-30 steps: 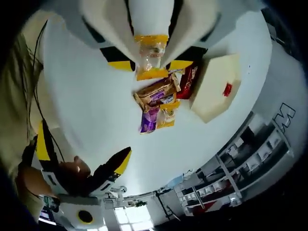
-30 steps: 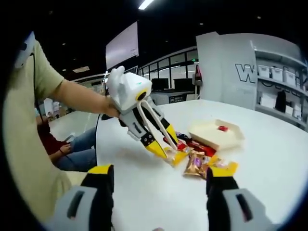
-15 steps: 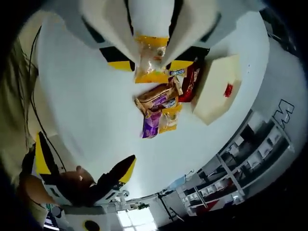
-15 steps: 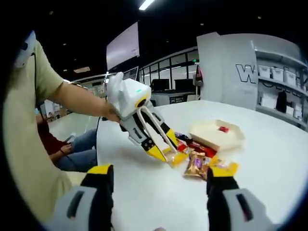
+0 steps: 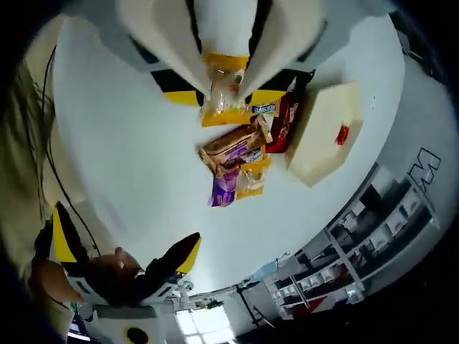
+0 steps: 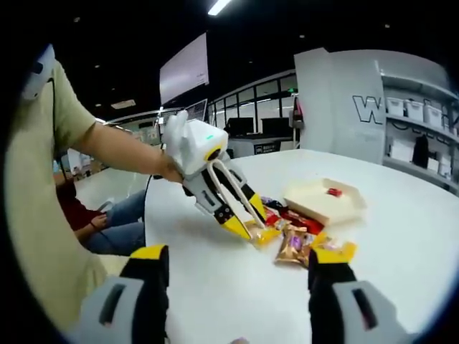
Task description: Place the target food into the container with the food tongs after gripping and lifting it, then release it inside without dropping or visibly crushing the food.
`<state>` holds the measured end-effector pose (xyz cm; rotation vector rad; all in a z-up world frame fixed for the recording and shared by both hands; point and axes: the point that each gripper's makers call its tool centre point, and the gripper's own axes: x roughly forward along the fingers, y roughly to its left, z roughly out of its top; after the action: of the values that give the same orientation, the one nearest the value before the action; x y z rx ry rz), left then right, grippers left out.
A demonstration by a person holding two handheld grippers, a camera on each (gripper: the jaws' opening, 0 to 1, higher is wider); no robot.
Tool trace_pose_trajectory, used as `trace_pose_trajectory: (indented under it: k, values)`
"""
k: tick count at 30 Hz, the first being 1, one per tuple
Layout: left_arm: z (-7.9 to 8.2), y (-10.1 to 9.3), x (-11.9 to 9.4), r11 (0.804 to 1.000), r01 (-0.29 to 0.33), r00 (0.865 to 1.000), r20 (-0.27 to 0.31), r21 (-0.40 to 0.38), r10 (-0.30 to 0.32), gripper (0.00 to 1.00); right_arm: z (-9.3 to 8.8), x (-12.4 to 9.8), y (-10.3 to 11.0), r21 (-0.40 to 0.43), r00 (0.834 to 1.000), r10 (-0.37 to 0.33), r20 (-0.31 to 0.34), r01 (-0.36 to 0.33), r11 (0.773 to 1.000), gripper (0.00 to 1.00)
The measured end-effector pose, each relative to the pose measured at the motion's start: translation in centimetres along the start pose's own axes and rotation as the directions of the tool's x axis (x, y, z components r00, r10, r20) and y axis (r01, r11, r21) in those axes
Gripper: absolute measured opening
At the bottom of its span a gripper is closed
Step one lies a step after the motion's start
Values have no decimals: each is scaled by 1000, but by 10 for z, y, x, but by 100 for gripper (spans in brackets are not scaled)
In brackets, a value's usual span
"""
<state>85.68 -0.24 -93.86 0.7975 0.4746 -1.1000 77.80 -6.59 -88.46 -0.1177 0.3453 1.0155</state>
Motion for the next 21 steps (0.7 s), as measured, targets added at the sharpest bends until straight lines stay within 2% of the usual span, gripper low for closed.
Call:
trace_pose_trajectory:
  k: [14,21]
  values:
    - [5,6,-6,1000,1,1000,19,-25,-1,17,-2,0,-1,2,1000,-2,-8,2,1000,77]
    - [24,13,-20,999,12,998,65,-49,-9,17,-3,0,0,4,1000,-1,-10,1,1000,77]
